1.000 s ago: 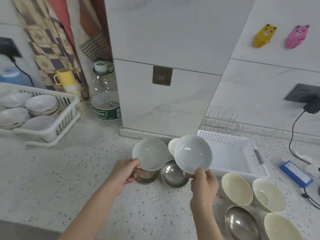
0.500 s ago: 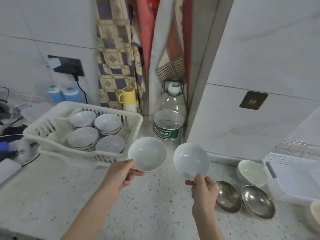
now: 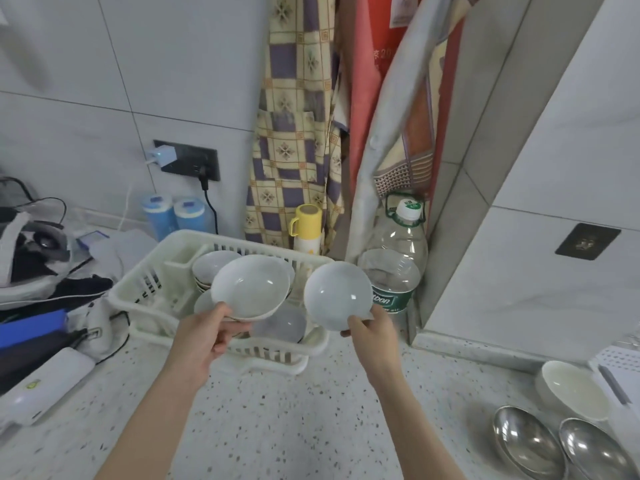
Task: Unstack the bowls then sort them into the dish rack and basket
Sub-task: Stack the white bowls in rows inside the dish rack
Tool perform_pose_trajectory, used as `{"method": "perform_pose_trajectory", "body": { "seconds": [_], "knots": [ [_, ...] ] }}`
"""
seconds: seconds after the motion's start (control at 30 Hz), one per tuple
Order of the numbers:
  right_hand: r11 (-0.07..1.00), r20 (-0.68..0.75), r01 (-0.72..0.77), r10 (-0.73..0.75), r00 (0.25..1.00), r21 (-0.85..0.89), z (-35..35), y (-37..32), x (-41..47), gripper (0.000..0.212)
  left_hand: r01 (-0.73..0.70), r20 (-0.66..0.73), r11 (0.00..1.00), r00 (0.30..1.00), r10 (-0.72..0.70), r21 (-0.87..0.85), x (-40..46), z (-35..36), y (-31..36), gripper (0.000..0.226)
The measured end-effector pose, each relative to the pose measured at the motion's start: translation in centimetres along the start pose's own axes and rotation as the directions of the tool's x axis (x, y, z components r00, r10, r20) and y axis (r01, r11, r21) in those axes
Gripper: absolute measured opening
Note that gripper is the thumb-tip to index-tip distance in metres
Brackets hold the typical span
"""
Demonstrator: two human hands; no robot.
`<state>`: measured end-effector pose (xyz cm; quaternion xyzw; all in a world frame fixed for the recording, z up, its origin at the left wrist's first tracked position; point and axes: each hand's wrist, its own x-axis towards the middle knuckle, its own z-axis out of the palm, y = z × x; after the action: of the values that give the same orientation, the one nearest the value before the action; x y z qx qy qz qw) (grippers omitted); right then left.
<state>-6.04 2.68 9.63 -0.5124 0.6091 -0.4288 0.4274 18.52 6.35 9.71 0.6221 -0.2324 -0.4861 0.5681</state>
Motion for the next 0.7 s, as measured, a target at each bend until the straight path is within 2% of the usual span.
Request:
{"method": "perform_pose_trajectory", "body": {
  "seconds": [0.1,0.27,0.53,0.7],
  "knots": [
    [0.998,0.058,-0.023,0.026,0.998,-0.054,2.3,-0.7,1.1,0.044,-0.014,-0.021,1.000,1.000,0.013,-0.025,0.7,-0.7,0.3,0.016],
    [0.986,0.143,-0.164,0.165,0.976,-0.017,5.4,-0.5,2.6,0.034,-0.005,-0.054,0.997,0.999,0.001,-0.071,1.7,-1.3,-0.1,0.016],
    [0.978,0.127,-0.109,0.133,0.983,-0.180,8.2,1.1,3.4,0.049,-0.007,-0.036,0.995,0.999,0.004,-0.097,4.4,-1.5,-1.5,0.016],
    [0.942,0.096,-0.084,0.121,0.988,-0.325,8.9,1.6,3.5,0.047,0.011,-0.010,0.998,1.000,-0.012,-0.069,5.9,-1.5,-2.3,0.017]
  ]
}}
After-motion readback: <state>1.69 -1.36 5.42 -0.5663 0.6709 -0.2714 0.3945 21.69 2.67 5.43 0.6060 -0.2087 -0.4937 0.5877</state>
